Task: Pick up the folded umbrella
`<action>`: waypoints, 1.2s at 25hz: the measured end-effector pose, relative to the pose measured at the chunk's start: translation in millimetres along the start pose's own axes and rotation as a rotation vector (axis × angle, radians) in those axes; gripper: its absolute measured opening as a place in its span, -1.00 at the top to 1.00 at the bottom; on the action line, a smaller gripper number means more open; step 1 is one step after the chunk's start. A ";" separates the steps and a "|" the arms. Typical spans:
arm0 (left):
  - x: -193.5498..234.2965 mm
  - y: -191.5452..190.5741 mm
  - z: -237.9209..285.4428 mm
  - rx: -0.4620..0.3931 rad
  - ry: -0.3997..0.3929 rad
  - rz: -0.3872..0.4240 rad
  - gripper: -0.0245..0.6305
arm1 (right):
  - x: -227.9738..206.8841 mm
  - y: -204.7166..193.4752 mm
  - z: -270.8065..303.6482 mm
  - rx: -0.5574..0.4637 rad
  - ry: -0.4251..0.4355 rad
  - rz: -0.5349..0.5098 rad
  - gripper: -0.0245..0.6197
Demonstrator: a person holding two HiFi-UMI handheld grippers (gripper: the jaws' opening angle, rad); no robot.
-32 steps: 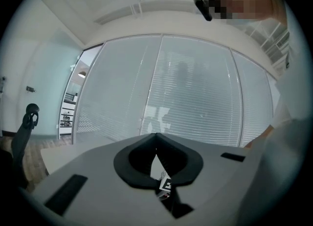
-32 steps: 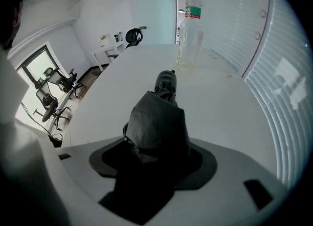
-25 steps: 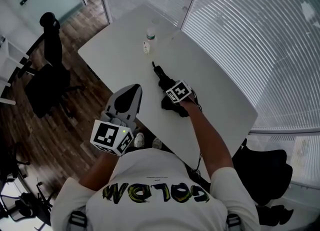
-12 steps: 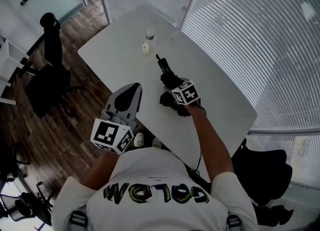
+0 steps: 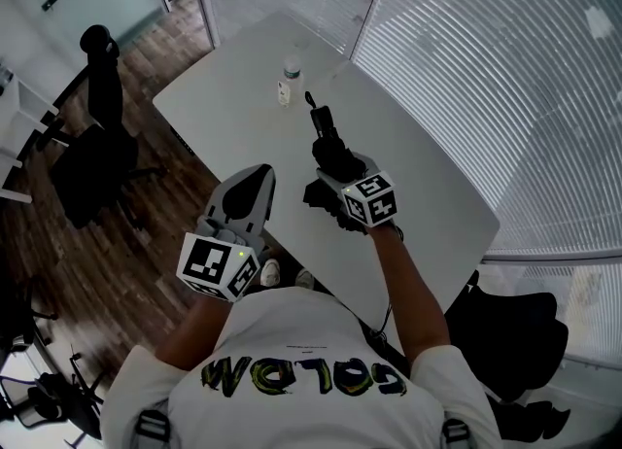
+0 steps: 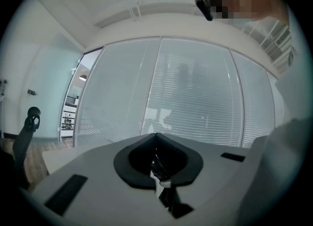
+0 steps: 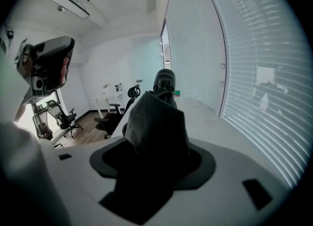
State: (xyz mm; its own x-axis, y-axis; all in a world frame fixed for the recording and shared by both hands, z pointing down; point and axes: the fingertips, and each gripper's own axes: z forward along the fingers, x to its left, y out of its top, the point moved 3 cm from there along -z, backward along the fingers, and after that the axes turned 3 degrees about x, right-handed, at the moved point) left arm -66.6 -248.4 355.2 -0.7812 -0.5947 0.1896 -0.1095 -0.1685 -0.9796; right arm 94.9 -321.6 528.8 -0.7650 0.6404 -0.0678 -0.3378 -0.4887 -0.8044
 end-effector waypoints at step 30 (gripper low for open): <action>-17.7 8.4 -17.9 -0.031 -0.024 0.006 0.89 | 68.5 83.5 -193.6 -0.622 -0.090 -0.039 0.10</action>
State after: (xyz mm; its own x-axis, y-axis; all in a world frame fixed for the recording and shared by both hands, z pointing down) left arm -64.7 -225.2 342.5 -0.7670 -0.6144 0.1853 -0.1246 -0.1406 -0.9822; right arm 120.4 -203.8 342.7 -0.8108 0.5853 -0.0029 -0.0056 -0.0126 -0.9999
